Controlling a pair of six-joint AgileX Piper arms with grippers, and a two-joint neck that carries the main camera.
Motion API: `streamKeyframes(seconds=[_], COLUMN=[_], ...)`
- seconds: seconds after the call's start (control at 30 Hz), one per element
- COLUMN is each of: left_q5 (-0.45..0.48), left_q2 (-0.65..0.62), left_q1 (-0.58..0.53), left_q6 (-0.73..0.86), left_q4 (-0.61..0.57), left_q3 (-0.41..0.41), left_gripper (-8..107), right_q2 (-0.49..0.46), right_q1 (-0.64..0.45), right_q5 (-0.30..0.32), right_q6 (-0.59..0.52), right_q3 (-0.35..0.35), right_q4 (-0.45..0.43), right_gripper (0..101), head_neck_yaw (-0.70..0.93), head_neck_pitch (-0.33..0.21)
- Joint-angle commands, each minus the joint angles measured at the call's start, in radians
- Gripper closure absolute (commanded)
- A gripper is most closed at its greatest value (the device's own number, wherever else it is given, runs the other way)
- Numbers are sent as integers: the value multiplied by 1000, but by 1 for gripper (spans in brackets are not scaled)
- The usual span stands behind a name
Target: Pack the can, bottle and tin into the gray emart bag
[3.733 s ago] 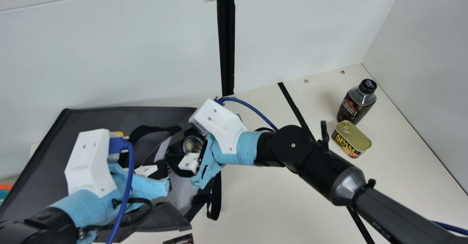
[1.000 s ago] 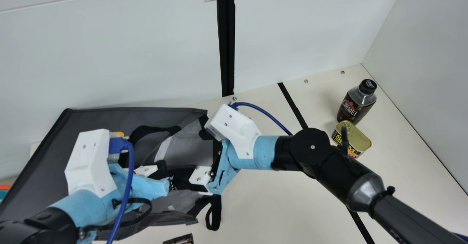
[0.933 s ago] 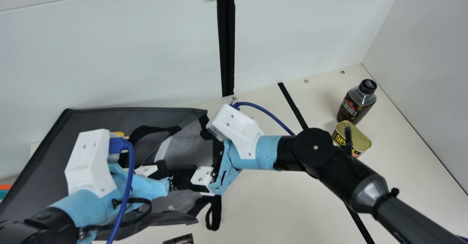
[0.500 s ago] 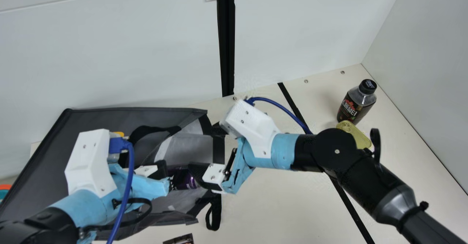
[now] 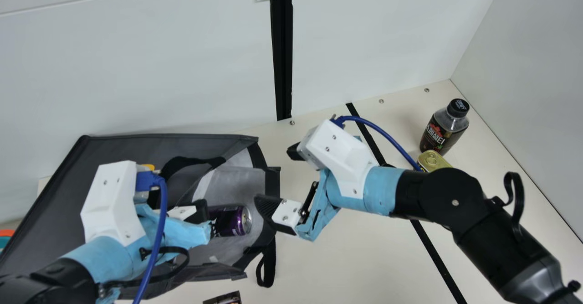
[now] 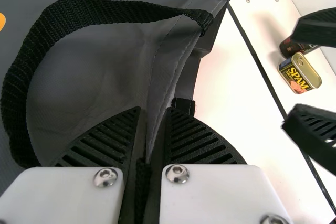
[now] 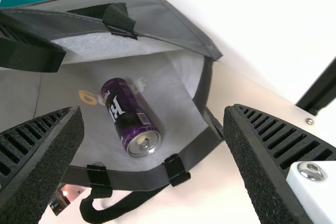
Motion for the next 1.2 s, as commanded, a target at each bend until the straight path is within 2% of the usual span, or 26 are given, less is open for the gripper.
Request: streamKeyframes(seconds=[0.0, 0.63, 0.83, 1.17], left_q5=[0, 0, 0, 0], left_q2=[0, 0, 0, 0], left_q1=[0, 0, 0, 0], left_q6=[0, 0, 0, 0], left_q4=[0, 0, 0, 0], left_q3=[0, 0, 0, 0], left_gripper=[89, 89, 89, 89], right_q2=[-13, -153, -192, -244], right_q1=[-6, -85, -127, -240], right_q5=[-8, -10, 22, 104], right_q6=[17, 182, 210, 191], right_q3=[1, 5, -5, -36], right_q4=[-18, -193, -224, -225], right_gripper=[11, 11, 11, 11], head_neck_yaw=[-1, -1, -1, -1], head_neck_pitch=[-23, -23, -23, -23])
